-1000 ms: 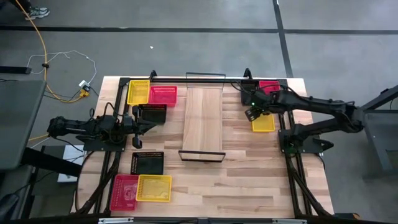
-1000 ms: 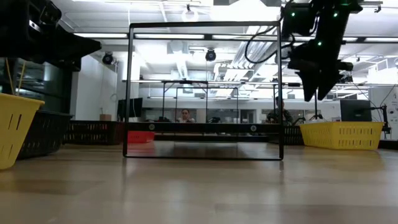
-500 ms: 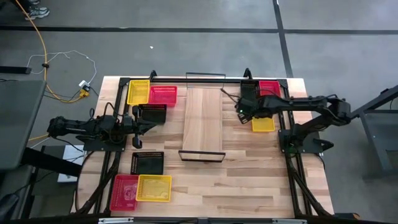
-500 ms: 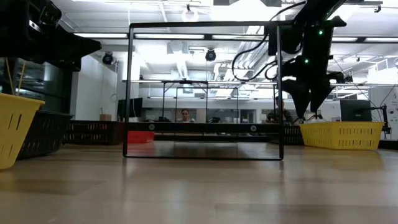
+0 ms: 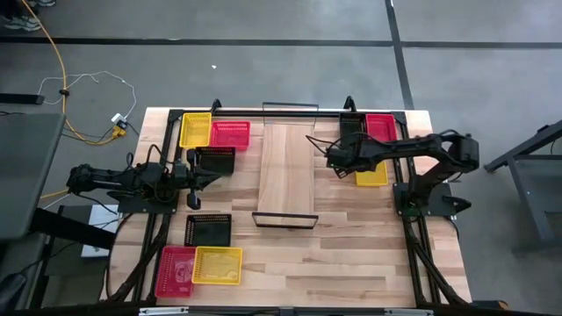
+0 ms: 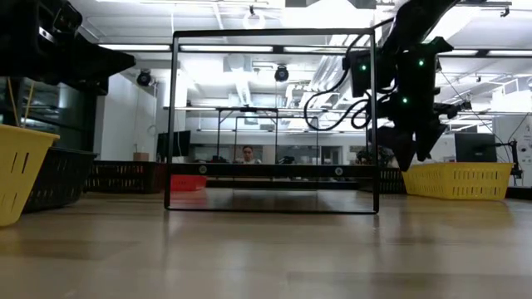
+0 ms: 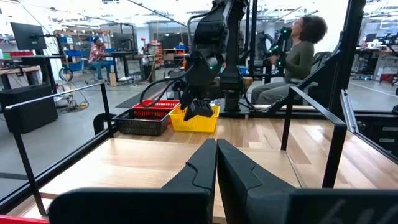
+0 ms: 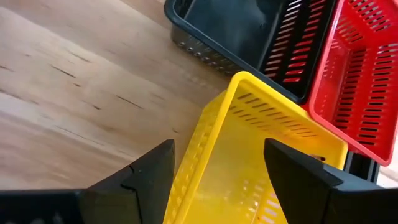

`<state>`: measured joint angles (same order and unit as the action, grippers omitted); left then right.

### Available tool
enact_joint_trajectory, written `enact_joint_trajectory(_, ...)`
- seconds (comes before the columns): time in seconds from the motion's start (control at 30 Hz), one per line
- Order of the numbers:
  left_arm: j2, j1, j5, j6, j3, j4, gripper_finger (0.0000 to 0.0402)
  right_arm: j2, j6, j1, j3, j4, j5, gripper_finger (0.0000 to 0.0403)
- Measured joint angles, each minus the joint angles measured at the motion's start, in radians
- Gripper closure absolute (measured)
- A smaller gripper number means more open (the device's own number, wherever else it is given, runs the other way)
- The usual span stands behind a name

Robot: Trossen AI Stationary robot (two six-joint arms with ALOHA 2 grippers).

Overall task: Stack baskets on shelf by color
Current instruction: Put the top right yellow bin on the shelf

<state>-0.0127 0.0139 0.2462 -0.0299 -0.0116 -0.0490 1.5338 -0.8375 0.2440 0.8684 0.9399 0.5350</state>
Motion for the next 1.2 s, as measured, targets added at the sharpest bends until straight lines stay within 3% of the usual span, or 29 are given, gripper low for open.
enact_joint_trajectory(0.43,0.0,0.0,0.0,0.0,0.0,0.0,0.0398,0.091,0.004,0.018,0.0,-0.042,-0.007,0.0177)
enact_joint_trajectory(0.57,0.0,0.0,0.0,0.0,0.0,0.0,0.0398,0.11,0.004,0.018,0.0,-0.047,-0.008,0.0219)
enact_joint_trajectory(0.93,0.0,0.0,0.0,0.0,0.0,0.0,0.0398,0.092,0.0,0.009,0.0,-0.014,-0.055,0.0391)
enact_joint_trajectory(1.2,0.0,0.0,0.0,0.0,0.0,0.0,0.0398,-0.019,-0.01,-0.088,0.071,0.139,-0.19,0.0401)
